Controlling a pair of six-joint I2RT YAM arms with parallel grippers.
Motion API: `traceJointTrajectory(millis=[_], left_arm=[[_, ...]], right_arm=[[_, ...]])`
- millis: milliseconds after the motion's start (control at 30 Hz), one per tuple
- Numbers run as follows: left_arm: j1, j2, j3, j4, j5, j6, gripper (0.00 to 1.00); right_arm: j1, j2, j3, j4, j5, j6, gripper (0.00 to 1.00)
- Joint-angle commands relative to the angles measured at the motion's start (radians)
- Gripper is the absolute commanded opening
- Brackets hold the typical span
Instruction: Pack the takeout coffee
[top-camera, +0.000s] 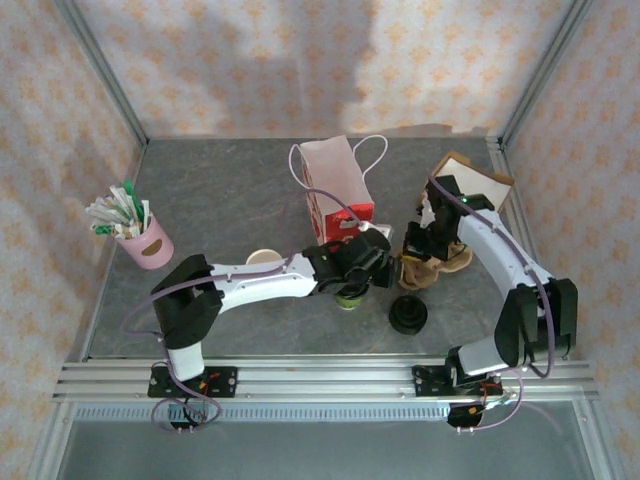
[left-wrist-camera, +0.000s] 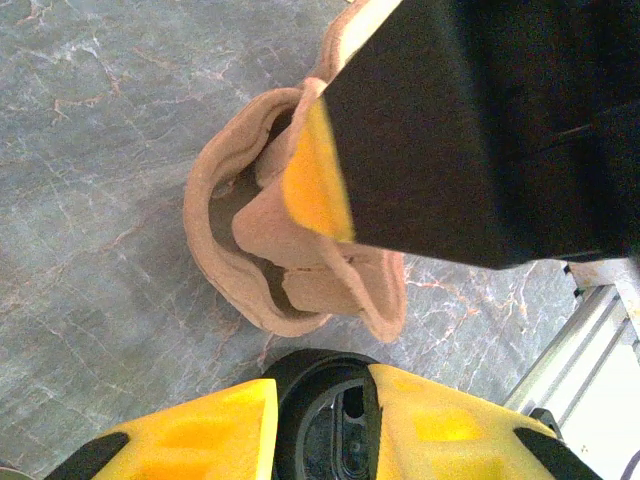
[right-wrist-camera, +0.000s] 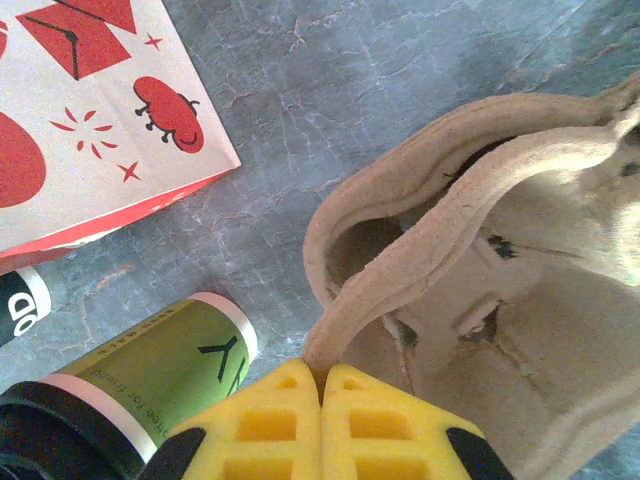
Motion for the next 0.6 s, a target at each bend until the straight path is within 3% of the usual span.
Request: traceJointTrajectory(millis=[0,433,567], left_arm=[[-0.003,0.000,0.030,0.000,0.001,-0.008,0.30],[-0.001,-0.002,0.036,-0.031,-0.025,-0.002,0.30],[0.000,0.010,0.052,-0.043,-0.019,-0.002,0.29]], right_arm=[[-0.002,-0.039,0.036,-0.071,0.069,-0.015,0.00],[0.059,-0.061,0.115,-0.180,0.242,-0.014,0.00],[0.074,-0.060,0.127,-0.185,0.241,-0.012,0.00]])
